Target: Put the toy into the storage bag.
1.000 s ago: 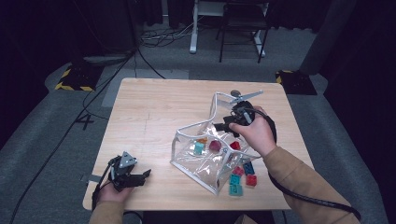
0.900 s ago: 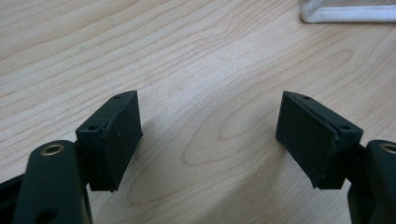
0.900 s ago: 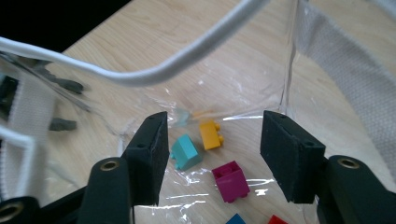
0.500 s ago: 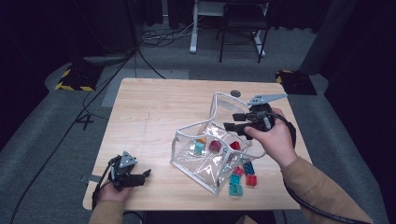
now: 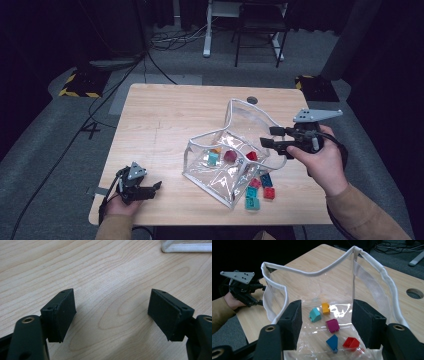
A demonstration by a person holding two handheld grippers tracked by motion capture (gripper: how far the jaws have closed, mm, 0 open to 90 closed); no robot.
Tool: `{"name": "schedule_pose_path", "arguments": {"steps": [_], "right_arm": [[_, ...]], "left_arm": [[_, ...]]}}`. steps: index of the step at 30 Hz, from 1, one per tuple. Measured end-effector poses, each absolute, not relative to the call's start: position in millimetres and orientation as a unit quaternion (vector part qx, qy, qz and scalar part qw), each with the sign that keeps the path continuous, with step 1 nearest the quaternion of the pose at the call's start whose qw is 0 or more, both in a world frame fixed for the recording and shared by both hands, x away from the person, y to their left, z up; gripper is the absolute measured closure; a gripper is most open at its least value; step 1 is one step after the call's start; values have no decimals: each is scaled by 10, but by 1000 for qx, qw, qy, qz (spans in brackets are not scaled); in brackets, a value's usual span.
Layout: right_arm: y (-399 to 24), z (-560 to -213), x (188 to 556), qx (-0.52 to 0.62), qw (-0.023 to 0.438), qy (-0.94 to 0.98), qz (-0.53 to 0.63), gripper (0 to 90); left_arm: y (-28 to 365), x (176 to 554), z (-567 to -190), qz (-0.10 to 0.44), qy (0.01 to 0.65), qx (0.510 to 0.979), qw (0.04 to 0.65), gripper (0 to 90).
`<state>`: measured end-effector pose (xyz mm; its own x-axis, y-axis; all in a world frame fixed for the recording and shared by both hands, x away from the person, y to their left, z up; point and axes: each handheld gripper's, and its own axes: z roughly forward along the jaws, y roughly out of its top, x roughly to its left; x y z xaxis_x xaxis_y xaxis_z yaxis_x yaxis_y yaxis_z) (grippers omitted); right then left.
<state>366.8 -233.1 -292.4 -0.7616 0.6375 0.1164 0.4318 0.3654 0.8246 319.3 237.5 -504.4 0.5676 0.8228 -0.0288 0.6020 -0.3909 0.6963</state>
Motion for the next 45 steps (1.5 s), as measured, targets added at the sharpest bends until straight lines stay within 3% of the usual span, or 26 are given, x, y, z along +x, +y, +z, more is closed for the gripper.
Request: {"name": "schedule_pose_path", "arguments": {"steps": [24, 45], "right_arm": [[-3104, -3112, 3222, 382, 134, 790, 460, 408], [-3095, -3966, 3229, 401, 119, 801, 427, 357]], "left_arm": [[2373, 3193, -5044, 163, 435, 818, 339, 227], [2373, 3193, -5044, 163, 435, 818, 339, 227]]}}
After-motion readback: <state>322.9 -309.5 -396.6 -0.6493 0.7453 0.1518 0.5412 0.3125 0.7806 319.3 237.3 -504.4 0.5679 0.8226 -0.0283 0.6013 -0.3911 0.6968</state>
